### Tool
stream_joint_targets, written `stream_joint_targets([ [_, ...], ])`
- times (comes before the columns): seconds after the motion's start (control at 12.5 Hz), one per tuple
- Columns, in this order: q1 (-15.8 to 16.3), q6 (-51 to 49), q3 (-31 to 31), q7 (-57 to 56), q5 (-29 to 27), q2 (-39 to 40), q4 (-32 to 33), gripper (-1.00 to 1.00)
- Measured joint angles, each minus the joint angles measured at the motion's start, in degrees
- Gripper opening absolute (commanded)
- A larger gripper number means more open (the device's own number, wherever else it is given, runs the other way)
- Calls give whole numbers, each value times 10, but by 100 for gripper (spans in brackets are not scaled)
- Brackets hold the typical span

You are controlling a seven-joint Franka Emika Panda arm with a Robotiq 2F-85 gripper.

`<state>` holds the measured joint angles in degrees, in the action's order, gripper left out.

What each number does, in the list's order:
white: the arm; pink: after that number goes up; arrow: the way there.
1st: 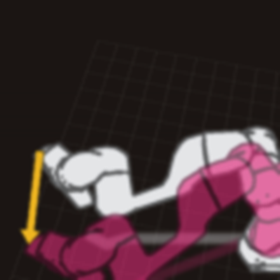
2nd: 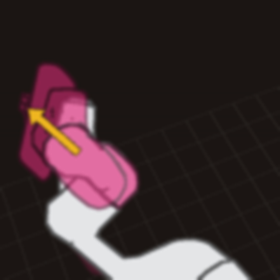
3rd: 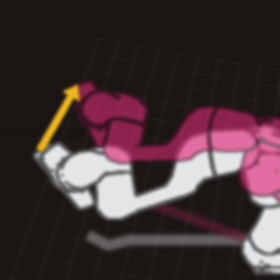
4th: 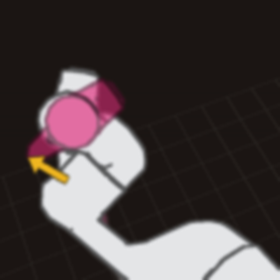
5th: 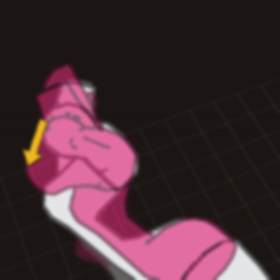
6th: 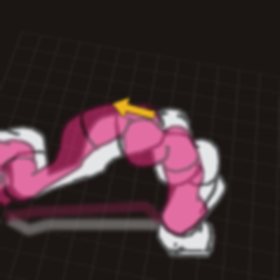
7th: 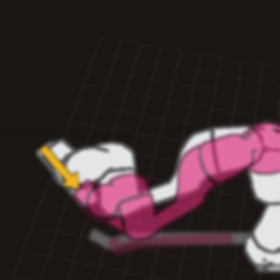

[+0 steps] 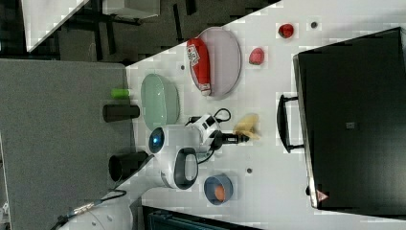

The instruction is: Pick Banana and place it in mug.

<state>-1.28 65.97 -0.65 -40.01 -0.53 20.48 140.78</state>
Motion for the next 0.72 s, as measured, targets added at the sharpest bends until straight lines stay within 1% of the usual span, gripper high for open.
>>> stream_joint_targets([
  [0.08,7,0,10,0,-1,-17,9,-49],
  [0.24,8,-20,20,0,-2,-60,18,-49],
  [0.32,4,-60,20,0,11,-91,13,-49],
  [0.4,1,-102,22,0,11,-135,13,-49],
  [0.48,-2,-156,29,-1,0,-196,10,-49],
  [0.64,-10,-270,29,0,10,-264,-31,-49],
  [0.72,-6,-289,33,0,8,-294,-54,-49],
])
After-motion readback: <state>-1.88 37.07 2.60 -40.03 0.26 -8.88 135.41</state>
